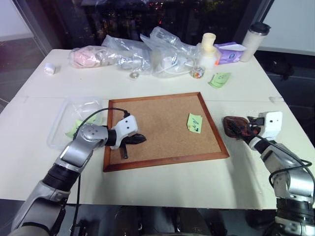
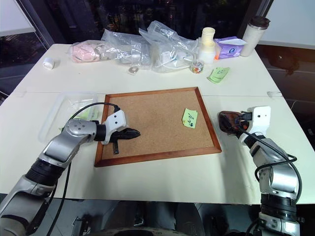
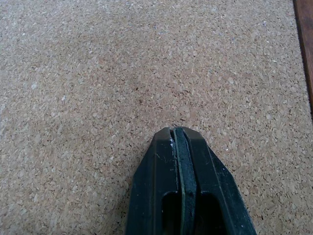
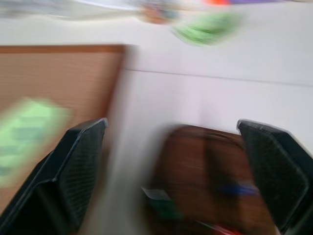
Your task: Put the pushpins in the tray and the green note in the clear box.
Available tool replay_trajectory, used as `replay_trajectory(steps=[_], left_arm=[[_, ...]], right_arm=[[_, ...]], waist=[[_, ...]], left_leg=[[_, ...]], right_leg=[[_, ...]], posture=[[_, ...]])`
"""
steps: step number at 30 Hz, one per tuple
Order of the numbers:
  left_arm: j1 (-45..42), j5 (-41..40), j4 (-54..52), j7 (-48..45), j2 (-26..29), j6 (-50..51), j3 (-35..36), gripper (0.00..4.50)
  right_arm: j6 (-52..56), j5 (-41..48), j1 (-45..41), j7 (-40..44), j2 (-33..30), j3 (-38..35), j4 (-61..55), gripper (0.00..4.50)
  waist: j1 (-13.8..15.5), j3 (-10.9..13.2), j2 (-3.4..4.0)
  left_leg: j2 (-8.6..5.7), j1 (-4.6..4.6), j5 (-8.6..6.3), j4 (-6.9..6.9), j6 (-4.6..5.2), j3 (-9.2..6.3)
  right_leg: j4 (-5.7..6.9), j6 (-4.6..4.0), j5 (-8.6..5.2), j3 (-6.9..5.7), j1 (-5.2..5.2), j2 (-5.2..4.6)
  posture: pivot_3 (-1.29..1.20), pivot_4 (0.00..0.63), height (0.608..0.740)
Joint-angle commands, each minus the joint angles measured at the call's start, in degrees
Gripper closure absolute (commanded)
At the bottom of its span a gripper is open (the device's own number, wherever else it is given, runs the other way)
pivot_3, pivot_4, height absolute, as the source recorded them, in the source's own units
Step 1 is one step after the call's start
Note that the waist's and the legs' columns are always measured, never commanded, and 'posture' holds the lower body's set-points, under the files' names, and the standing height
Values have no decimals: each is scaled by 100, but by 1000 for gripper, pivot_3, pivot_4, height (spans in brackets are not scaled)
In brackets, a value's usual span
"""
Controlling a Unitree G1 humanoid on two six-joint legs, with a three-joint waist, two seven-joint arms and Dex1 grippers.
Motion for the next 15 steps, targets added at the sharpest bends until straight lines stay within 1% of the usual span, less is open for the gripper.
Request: replay_trajectory(steps=[1,5,10,14,15], left_arm=[[65,212,214,29,4,66,-130,4500],[45,217,234,9,0,65,-135,4500],[55,214,201,8,-5,95,-124,4500],[79,206,156,13,-1,121,-114,4500],[86,205,148,16,2,126,-111,4500]], right_arm=[[139,129,37,315,43,547,-538,88],[36,-102,-47,389,110,1017,-403,88],[-225,-373,-228,489,186,1342,41,88],[-410,-472,-330,550,241,1432,310,88],[-449,-494,-354,560,256,1448,367,315]], waist=[[0,-1,-2],[3,-1,-2],[2,-1,-2],[4,-1,-2],[2,-1,-2]], left_leg=[[0,4,0,0,1,-1],[-1,5,-3,0,4,-4],[-1,5,-3,0,5,-3],[-1,5,-3,0,5,-2],[-1,5,-3,0,5,-2]], right_leg=[[-1,0,0,-1,5,0],[-2,-1,-1,-1,6,-1],[-2,-1,-1,-2,6,-1],[-2,-1,-1,-3,6,-1],[-2,-1,-1,-3,6,-1]], posture=[[0,150,735],[0,150,735],[0,150,735],[0,150,735],[0,150,735]])
